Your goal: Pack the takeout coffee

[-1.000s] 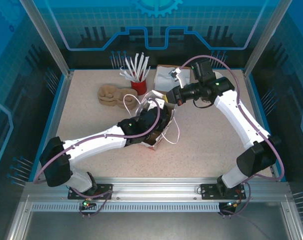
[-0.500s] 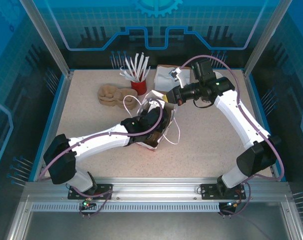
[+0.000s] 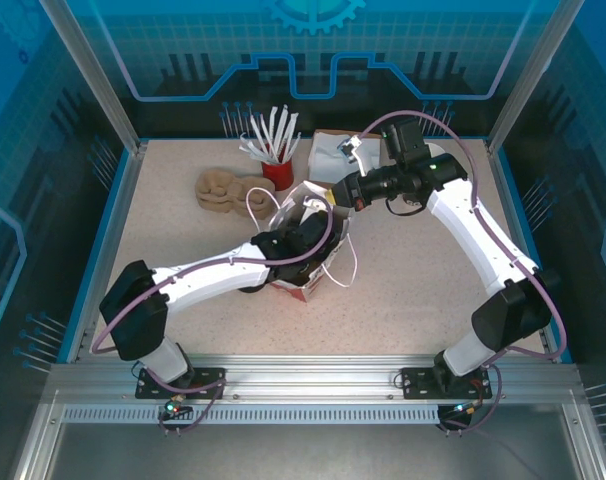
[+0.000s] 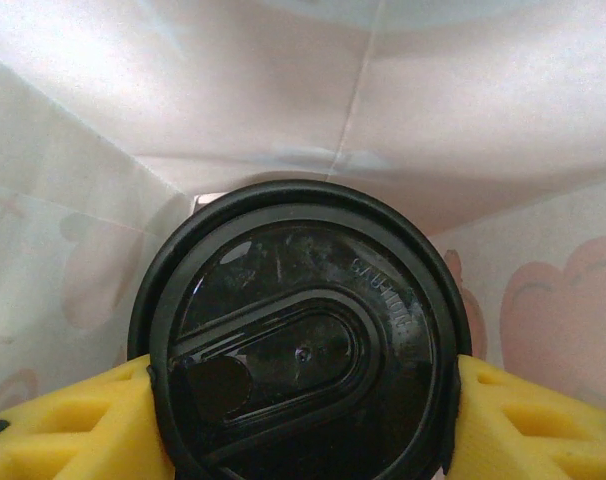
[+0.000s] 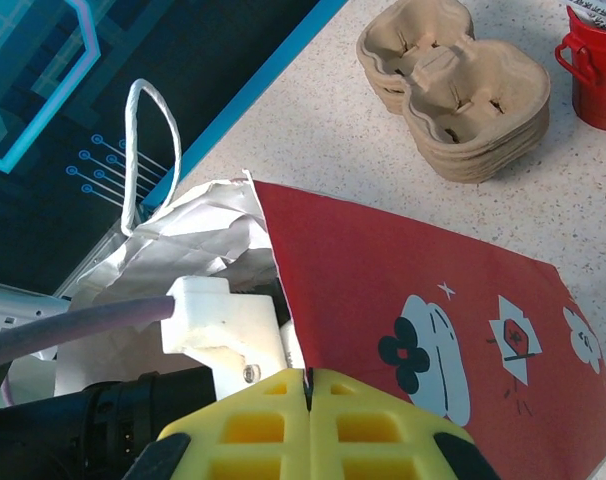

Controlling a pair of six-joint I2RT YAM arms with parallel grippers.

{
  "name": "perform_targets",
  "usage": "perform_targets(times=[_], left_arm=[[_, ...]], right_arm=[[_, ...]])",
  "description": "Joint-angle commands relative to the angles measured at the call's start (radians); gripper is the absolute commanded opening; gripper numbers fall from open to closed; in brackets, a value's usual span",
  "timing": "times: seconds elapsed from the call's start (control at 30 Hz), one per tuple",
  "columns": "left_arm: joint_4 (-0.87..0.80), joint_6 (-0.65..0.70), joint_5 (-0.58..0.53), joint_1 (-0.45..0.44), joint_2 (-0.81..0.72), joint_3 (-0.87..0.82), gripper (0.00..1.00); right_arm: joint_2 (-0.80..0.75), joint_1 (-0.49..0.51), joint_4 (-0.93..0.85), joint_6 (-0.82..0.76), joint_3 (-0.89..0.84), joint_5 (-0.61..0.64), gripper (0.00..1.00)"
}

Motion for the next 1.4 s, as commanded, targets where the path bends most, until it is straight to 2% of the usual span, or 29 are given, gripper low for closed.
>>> perform_targets(times=[0.0, 0.1, 0.2, 0.53, 0.63, 0.83, 1.0, 1.37], left_arm=[[-0.058, -0.029, 0.025, 0.026, 0.039, 0.020, 0.56], [-0.071, -0.046, 0.050, 0.042, 0.058, 0.034, 0.56], [-0.078, -0.063, 0.077, 0.057, 0.073, 0.040, 0.56], [-0.130, -0.111, 0.217, 0.120, 0.156, 0.104, 0.56], [-0.179, -0.132, 0.259, 0.142, 0.190, 0.152, 0.56], [-0.292, -0.158, 0.333, 0.183, 0.264, 0.273, 0.56], [-0.388, -0.172, 0.400, 0.213, 0.326, 0.362, 0.55], [-0.485, -0.150, 0.444, 0.232, 0.432, 0.477, 0.54]], right_arm=[[0.008, 0.000, -0.001, 0.015, 0.015, -0.062, 0.00], [0.023, -0.005, 0.002, 0.016, 0.018, -0.065, 0.00], [0.045, -0.015, 0.009, 0.017, 0.028, -0.070, 0.07], [0.160, -0.084, -0.051, -0.004, 0.202, -0.102, 0.38], [0.172, -0.097, -0.062, -0.004, 0.237, -0.097, 0.45], [0.149, -0.115, -0.065, 0.005, 0.251, -0.078, 0.48], [0.106, -0.133, -0.056, 0.038, 0.221, -0.046, 0.47], [-0.074, -0.138, 0.010, 0.163, 0.053, 0.121, 0.49]])
